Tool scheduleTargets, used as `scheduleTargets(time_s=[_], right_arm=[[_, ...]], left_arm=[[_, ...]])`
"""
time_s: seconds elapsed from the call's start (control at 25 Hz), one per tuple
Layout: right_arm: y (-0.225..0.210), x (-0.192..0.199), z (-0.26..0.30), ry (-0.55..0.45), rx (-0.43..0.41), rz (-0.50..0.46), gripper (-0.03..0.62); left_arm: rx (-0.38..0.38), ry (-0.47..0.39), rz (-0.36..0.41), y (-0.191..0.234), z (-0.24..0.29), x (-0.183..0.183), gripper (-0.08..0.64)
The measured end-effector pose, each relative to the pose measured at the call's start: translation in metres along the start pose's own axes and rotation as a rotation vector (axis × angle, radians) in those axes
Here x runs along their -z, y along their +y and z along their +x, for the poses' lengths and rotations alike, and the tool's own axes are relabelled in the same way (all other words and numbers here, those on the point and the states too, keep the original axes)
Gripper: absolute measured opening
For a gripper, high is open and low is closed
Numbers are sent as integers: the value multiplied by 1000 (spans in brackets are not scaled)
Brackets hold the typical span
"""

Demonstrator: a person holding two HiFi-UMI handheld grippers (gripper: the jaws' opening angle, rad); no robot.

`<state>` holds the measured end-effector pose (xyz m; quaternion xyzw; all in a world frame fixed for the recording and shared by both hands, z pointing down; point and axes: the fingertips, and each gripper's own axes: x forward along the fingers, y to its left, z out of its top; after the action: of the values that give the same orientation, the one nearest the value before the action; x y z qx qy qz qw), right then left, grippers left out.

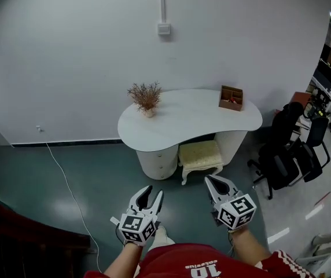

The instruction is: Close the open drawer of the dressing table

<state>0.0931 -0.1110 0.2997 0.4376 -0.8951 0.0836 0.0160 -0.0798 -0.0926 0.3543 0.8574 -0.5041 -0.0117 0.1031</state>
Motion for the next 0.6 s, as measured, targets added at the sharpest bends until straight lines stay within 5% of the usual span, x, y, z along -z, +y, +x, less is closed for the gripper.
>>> scheduleTargets(time_s=[0.6], right_arm=[[3, -19, -148, -83, -16, 3, 5]], left_arm=[[-35, -102, 79, -130, -97, -35, 155]])
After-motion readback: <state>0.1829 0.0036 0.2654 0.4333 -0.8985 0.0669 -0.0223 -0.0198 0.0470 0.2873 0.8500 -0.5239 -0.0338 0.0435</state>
